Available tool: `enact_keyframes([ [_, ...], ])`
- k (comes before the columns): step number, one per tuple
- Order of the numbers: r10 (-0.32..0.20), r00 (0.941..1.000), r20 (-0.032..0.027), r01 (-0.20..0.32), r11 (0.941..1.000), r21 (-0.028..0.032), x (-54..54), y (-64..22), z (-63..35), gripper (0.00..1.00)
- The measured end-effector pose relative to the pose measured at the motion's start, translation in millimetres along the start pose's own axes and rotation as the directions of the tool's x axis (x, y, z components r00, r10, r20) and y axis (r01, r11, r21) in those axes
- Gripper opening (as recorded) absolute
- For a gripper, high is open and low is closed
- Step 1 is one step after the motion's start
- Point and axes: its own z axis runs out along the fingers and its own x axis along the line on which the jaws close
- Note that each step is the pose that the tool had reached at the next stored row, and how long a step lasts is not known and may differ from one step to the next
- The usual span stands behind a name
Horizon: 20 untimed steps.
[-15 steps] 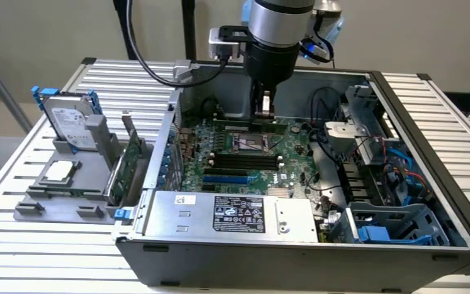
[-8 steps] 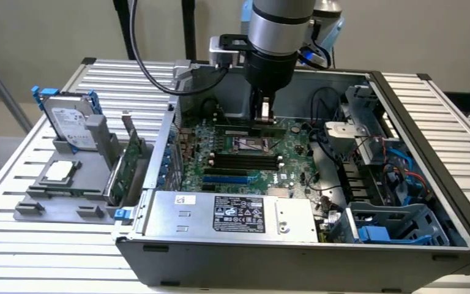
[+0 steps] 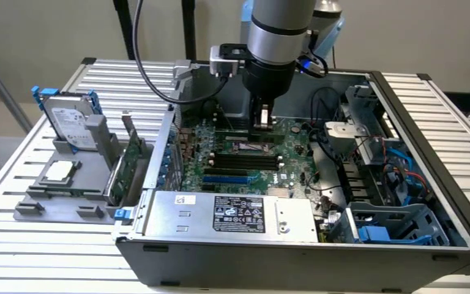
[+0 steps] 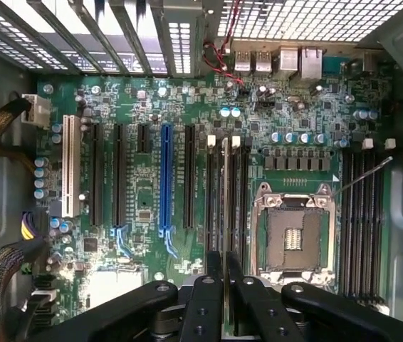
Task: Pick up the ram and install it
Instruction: 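Insert the ram into the slot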
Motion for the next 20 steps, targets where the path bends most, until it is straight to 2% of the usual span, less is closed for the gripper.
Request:
enact_keyframes([
  [6,0.001,0.9997,-0.0227,-0.001,1.0,0.0003,-0.5,-0.6,9.1,0.0],
  [10,0.001,0.9994,-0.0342,-0.001,1.0,0.0004,-1.0,-1.0,15.8,0.0],
  [20,0.002,0.9989,-0.0472,-0.002,1.0,0.0006,-3.9,-1.8,34.0,0.0],
])
